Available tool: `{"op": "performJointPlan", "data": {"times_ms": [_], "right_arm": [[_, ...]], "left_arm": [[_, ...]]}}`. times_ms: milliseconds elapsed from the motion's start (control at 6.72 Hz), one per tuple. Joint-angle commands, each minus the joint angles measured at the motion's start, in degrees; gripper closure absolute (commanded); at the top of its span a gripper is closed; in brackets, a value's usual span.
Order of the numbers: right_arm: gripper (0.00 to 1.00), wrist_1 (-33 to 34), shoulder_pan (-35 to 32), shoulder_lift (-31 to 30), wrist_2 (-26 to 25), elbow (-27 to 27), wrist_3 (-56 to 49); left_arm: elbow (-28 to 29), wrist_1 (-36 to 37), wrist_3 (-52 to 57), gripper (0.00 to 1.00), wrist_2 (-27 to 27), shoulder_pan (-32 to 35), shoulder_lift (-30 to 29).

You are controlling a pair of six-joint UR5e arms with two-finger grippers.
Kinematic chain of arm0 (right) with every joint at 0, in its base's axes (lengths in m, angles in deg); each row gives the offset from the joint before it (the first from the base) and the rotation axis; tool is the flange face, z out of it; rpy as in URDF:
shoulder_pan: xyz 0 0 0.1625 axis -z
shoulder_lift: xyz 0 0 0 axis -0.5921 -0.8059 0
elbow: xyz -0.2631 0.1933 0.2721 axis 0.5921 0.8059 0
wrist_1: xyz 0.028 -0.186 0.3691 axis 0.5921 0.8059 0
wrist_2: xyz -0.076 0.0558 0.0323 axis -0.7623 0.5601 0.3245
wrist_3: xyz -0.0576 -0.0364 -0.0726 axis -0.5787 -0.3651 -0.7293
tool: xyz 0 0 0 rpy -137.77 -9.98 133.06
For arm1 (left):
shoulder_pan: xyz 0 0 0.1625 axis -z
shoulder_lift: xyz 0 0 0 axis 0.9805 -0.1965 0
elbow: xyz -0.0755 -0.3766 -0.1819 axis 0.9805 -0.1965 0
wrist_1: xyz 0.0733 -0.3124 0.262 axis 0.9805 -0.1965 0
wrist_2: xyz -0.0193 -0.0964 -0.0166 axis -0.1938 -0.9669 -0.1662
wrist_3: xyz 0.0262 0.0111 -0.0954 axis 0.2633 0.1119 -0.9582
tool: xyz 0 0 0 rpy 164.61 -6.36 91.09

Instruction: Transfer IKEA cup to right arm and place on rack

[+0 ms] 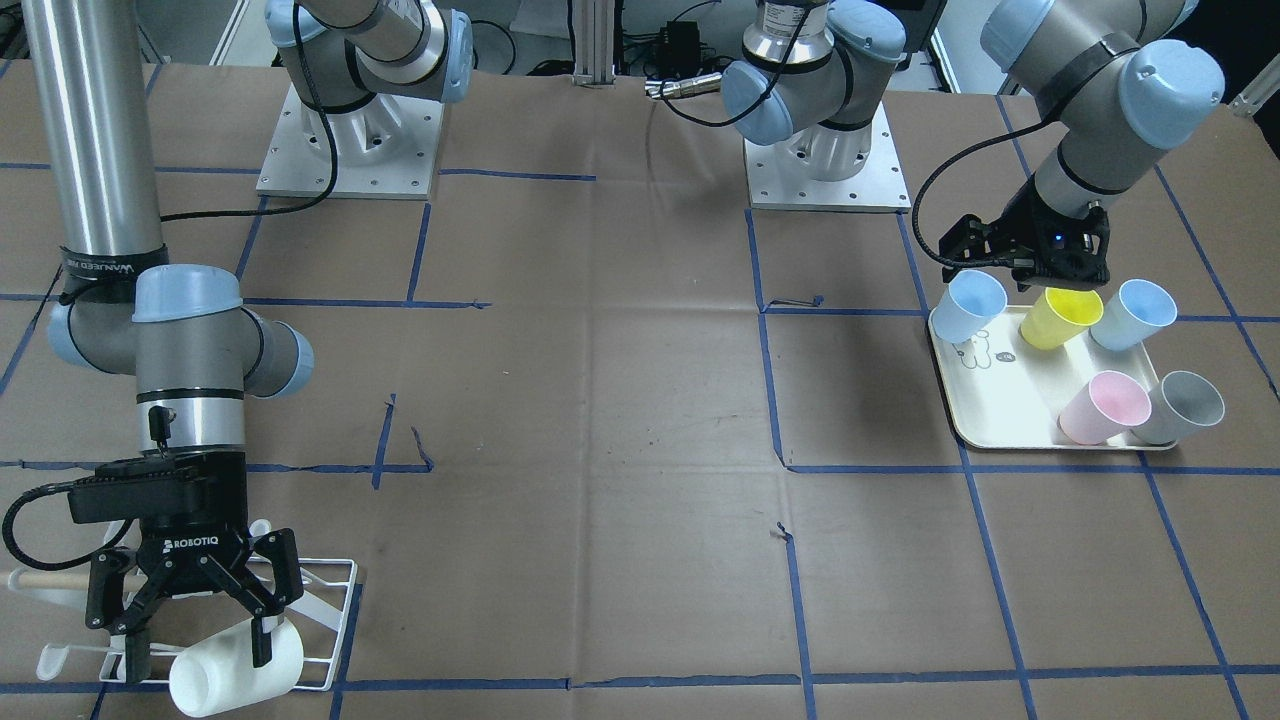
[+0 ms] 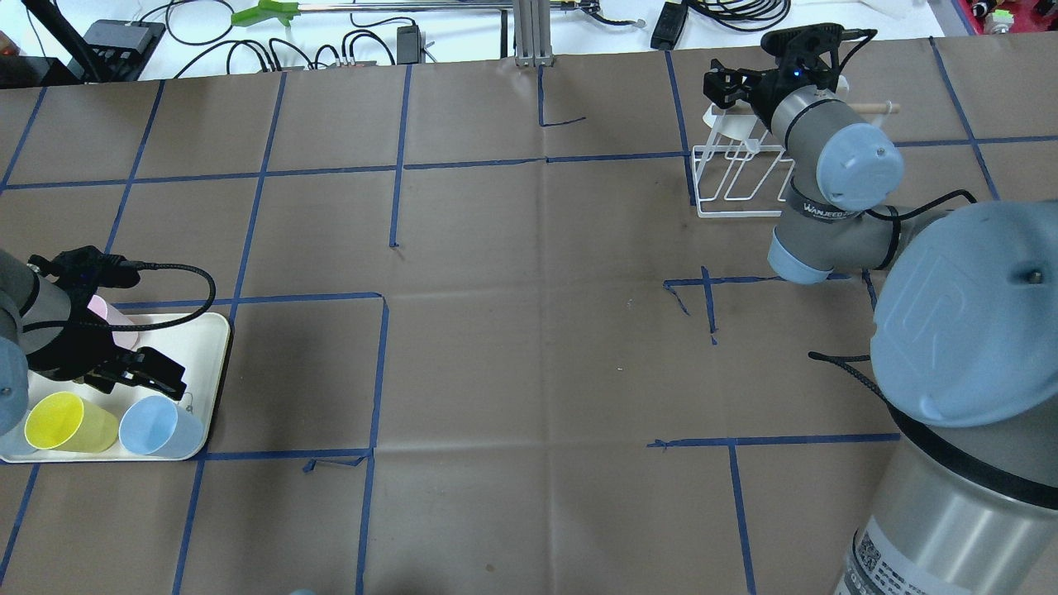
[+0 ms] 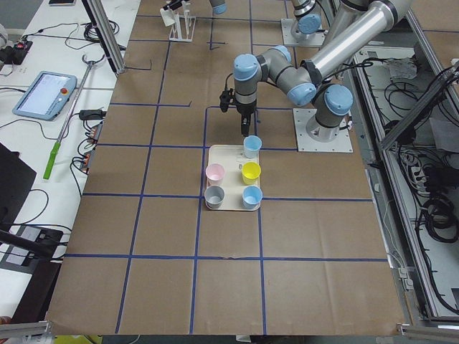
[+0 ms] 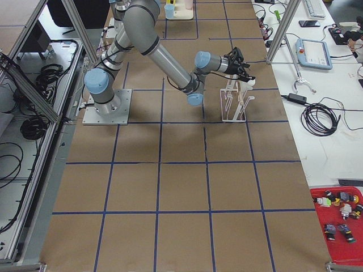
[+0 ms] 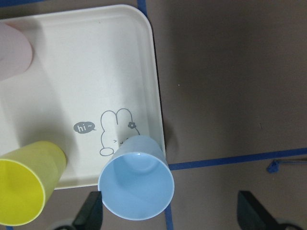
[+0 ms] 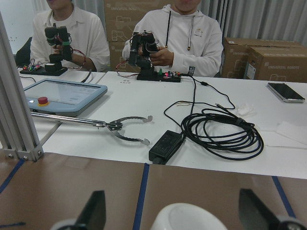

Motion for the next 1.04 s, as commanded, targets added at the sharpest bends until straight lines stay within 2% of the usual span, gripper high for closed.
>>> {"op": "performJointPlan", "data": {"times_ms": [0, 298, 595, 744, 893], "right_arm": [[0.01, -0.33, 0.0, -1.81, 0.0, 0.77, 0.14], [0.01, -0.68, -0.44, -6.37, 1.48, 0.69, -0.04], [0.0, -0.95, -0.61, -12.78, 0.7, -0.45, 0.13], [0.01, -2.34, -2.18, -13.94, 1.48, -1.41, 0.57], [0.01, -2.62, -5.07, -14.22, 1.67, -2.03, 5.28]], "left_arm": [[-5.04, 4.69, -0.28, 0.01, -0.01, 0.0, -0.34], [-7.34, 8.72, -0.37, 0.01, 0.17, -0.09, -2.43], [-8.04, 9.18, -1.77, 0.01, 0.69, -1.05, -3.68], [-8.66, 9.18, -1.6, 0.02, 0.7, -2.71, -3.68], [-8.75, 9.18, -1.6, 0.08, 0.61, -4.03, -3.77]]}}
